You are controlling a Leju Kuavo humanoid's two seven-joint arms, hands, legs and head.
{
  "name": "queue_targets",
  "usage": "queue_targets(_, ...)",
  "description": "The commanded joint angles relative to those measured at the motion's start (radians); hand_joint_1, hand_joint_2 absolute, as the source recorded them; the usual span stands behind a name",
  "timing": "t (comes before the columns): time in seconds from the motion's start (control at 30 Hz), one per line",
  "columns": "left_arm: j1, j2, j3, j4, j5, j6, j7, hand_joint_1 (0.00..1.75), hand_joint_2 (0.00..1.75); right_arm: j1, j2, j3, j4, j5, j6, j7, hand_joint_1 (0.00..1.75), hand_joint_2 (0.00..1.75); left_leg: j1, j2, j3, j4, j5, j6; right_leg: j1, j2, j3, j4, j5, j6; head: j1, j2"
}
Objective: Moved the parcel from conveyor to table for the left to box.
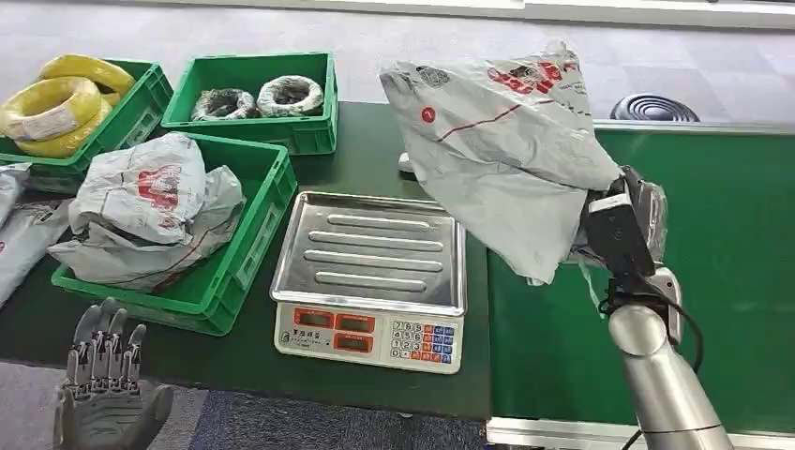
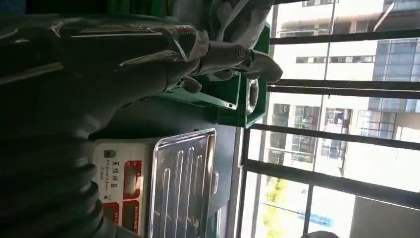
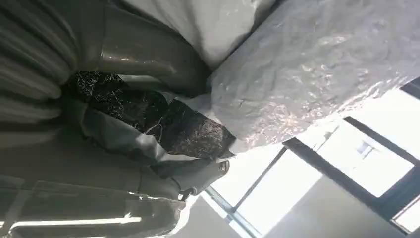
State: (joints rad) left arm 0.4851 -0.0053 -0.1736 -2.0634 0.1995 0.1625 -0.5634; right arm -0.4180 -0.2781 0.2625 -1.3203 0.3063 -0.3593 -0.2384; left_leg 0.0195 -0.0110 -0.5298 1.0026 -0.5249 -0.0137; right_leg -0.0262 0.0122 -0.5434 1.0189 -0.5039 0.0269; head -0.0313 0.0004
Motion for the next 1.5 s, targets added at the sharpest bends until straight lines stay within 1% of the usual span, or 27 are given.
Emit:
queue_targets(0.03,-0.035,0.028,0.009,0.079,-0.009,-0.036,0.004,0.00,1.75,-0.178,0.079,0.202,0.113,0.075,0.271,0.117,1.75,1.75,-0.001,0.007,0.000,-0.002,0.001,0.001,-0.001,0.006,-0.004,0.000,0.002,-0.002,0.000,0.000)
queue_targets(0.07,-0.041,0.035,0.008,0.087,-0.008,-0.044,0.006,0.00,1.75,-0.208,0.100,0.237,0.150,0.106,0.315,0.142,1.75,1.75,-0.001,0.010,0.000,-0.003,0.001,0.001,-0.001,0.008,-0.004,-0.001,0.003,-0.003,0.000,0.000)
queue_targets(0.1,-0.054,0.048,-0.002,0.098,-0.004,-0.070,0.005,0.00,1.75,-0.249,0.122,0.310,0.194,0.171,0.404,0.142,1.75,1.75,-0.001,0.009,0.000,-0.002,0.000,0.000,-0.001,0.008,-0.004,0.000,0.003,-0.002,0.000,0.000)
queue_targets(0.17,-0.075,0.048,-0.014,0.117,-0.017,-0.086,0.007,0.00,1.75,-0.272,0.177,0.360,0.245,0.247,0.477,0.139,1.75,1.75,-0.001,0.015,0.000,-0.006,0.003,0.000,-0.001,0.013,-0.005,-0.002,0.006,-0.005,0.000,0.000)
queue_targets(0.23,-0.091,0.052,-0.031,0.134,-0.034,-0.089,0.012,0.00,1.75,-0.280,0.211,0.410,0.290,0.300,0.544,0.120,1.75,1.75,-0.001,0.009,0.001,-0.005,0.002,0.000,0.000,0.007,-0.003,-0.001,0.004,-0.004,-0.001,0.000)
queue_targets(0.27,-0.094,0.052,-0.038,0.140,-0.036,-0.088,0.013,0.00,1.75,-0.281,0.227,0.432,0.313,0.324,0.565,0.116,1.75,1.75,0.000,0.011,0.002,-0.006,0.003,-0.001,0.000,0.008,-0.004,-0.002,0.005,-0.005,0.000,0.000)
queue_targets(0.3,-0.100,0.052,-0.044,0.149,-0.037,-0.092,0.017,0.00,1.75,-0.285,0.234,0.453,0.335,0.349,0.569,0.109,1.75,1.75,0.001,0.006,0.002,-0.003,0.002,-0.001,0.001,0.004,-0.002,-0.001,0.002,-0.003,0.000,0.000)
queue_targets(0.33,-0.106,0.053,-0.050,0.157,-0.038,-0.095,0.020,0.00,1.75,-0.281,0.241,0.455,0.351,0.355,0.566,0.100,1.75,1.75,0.001,0.006,0.002,-0.005,0.004,-0.001,0.001,0.004,-0.002,-0.002,0.004,-0.004,0.000,0.000)
queue_targets(0.4,-0.119,0.045,-0.054,0.170,-0.038,-0.102,0.025,0.00,1.75,-0.262,0.236,0.451,0.362,0.362,0.550,0.070,1.55,1.75,0.000,0.005,0.002,-0.005,0.004,-0.001,0.001,0.003,-0.002,-0.002,0.003,-0.003,0.000,0.000)
queue_targets(0.43,-0.124,0.042,-0.055,0.173,-0.039,-0.106,0.028,0.00,1.75,-0.256,0.234,0.453,0.365,0.368,0.546,0.062,1.59,1.75,0.001,0.003,0.001,-0.003,0.003,-0.001,0.001,0.002,-0.002,-0.001,0.002,-0.002,0.000,0.000)
queue_targets(0.47,-0.139,0.031,-0.059,0.181,-0.054,-0.117,0.038,0.00,1.75,-0.243,0.227,0.452,0.372,0.370,0.539,0.018,1.54,1.75,0.001,0.002,0.000,-0.004,0.004,0.000,0.001,0.000,-0.001,-0.002,0.003,-0.003,0.000,0.000)
queue_targets(0.5,-0.153,0.014,-0.054,0.185,-0.071,-0.125,0.048,0.00,1.75,-0.234,0.233,0.443,0.389,0.377,0.512,-0.013,0.00,1.75,0.001,0.001,0.001,-0.003,0.004,0.000,0.001,0.000,0.000,-0.001,0.002,-0.002,0.000,0.000)
queue_targets(0.57,-0.168,-0.012,-0.044,0.177,-0.118,-0.128,0.074,0.00,1.75,-0.232,0.250,0.434,0.417,0.390,0.483,-0.032,0.00,1.75,0.000,0.001,0.000,-0.004,0.004,0.000,0.001,-0.001,0.000,-0.003,0.003,-0.002,0.000,0.000)
queue_targets(0.67,-0.174,-0.018,-0.042,0.169,-0.134,-0.128,0.085,0.00,1.75,-0.233,0.255,0.432,0.419,0.390,0.481,-0.033,0.00,1.75,0.000,0.002,-0.002,-0.003,0.005,0.000,0.000,0.000,-0.002,-0.002,0.003,-0.003,0.001,0.000)
queue_targets(0.8,-0.224,-0.029,-0.051,0.152,-0.409,-0.047,0.227,0.00,1.75,-0.209,0.248,0.410,0.384,0.397,0.440,-0.013,0.00,1.75,0.000,-0.001,-0.002,-0.001,0.003,-0.001,0.001,-0.002,-0.002,-0.001,0.001,-0.002,0.000,0.000)
queue_targets(0.93,-0.236,-0.032,-0.053,0.154,-0.414,-0.046,0.236,0.00,1.75,-0.206,0.243,0.410,0.378,0.397,0.441,-0.013,0.00,1.75,0.000,0.000,-0.001,-0.001,0.003,-0.001,0.001,-0.001,-0.002,0.000,0.002,-0.002,0.000,0.000)
queue_targets(0.97,-0.241,-0.024,-0.062,0.159,-0.448,-0.047,0.256,0.00,1.75,-0.201,0.241,0.404,0.368,0.398,0.434,-0.011,0.00,1.75,0.000,0.001,-0.002,-0.005,0.006,0.000,0.001,-0.002,-0.003,-0.004,0.005,-0.004,0.000,0.000)
queue_targets(1.03,-0.275,-0.020,-0.083,0.168,-0.516,-0.038,0.258,0.00,1.75,-0.174,0.222,0.388,0.331,0.397,0.408,-0.012,0.00,1.75,0.000,-0.001,-0.001,-0.001,0.003,-0.001,0.001,-0.002,-0.002,0.000,0.001,-0.002,0.000,0.000)
queue_targets(1.07,-0.313,-0.017,-0.120,0.177,-0.646,-0.029,0.283,0.00,1.75,-0.122,0.198,0.354,0.264,0.387,0.364,-0.029,0.00,1.75,0.000,-0.002,-0.002,-0.002,0.004,0.000,0.001,-0.004,-0.002,-0.002,0.002,-0.002,0.001,0.000)
queue_targets(1.1,-0.334,-0.020,-0.136,0.180,-0.675,-0.032,0.300,0.00,1.75,-0.096,0.184,0.340,0.226,0.389,0.359,-0.032,0.00,1.75,0.001,-0.005,-0.002,-0.002,0.004,-0.001,0.001,-0.006,-0.002,-0.002,0.001,-0.002,0.000,0.000)
queue_targets(1.17,-0.420,-0.033,-0.184,0.224,-0.803,-0.048,0.385,0.00,1.75,-0.034,0.160,0.299,0.134,0.385,0.329,-0.046,0.00,1.75,0.001,-0.009,-0.004,-0.001,0.005,0.000,0.001,-0.011,-0.001,-0.003,0.001,-0.002,0.000,0.000)
queue_targets(1.23,-0.529,-0.037,-0.233,0.292,-0.938,-0.078,0.513,0.00,1.75,0.020,0.157,0.261,0.044,0.377,0.302,-0.071,0.00,1.75,0.000,-0.009,-0.004,-0.001,0.005,0.000,0.001,-0.011,-0.002,-0.003,0.002,-0.002,0.000,0.000)
queue_targets(1.27,-0.582,-0.045,-0.249,0.338,-0.958,-0.077,0.539,0.00,1.75,0.043,0.153,0.250,0.002,0.376,0.302,-0.072,0.00,1.75,0.000,-0.009,-0.004,0.000,0.005,0.000,0.000,-0.010,-0.002,-0.001,0.001,-0.002,0.000,0.000)
queue_targets(1.33,-0.639,-0.044,-0.269,0.393,-0.997,-0.073,0.574,0.00,1.75,0.056,0.154,0.245,-0.036,0.366,0.300,-0.088,0.00,1.75,0.000,-0.011,-0.005,-0.001,0.007,0.000,0.000,-0.013,-0.002,-0.002,0.002,-0.003,0.000,0.000)
queue_targets(1.4,-0.671,-0.027,-0.296,0.418,-1.058,-0.079,0.600,0.00,1.75,0.072,0.160,0.230,-0.061,0.338,0.290,-0.112,0.00,1.75,0.000,-0.007,-0.003,0.000,0.004,-0.001,0.000,-0.007,-0.002,0.000,0.001,-0.002,0.000,0.000)
queue_targets(1.47,-0.711,-0.024,-0.323,0.456,-1.103,-0.090,0.643,0.00,1.75,0.086,0.168,0.223,-0.098,0.328,0.273,-0.135,0.00,1.75,0.000,-0.006,-0.004,-0.002,0.006,0.000,0.000,-0.008,-0.003,-0.002,0.004,-0.003,0.000,0.000)
queue_targets(1.5,-0.733,-0.020,-0.334,0.486,-1.124,-0.107,0.665,0.00,1.75,0.092,0.178,0.218,-0.126,0.322,0.248,-0.148,0.00,1.75,0.000,-0.004,-0.002,0.000,0.003,-0.001,0.000,-0.005,-0.002,0.000,0.002,-0.002,0.000,0.000)
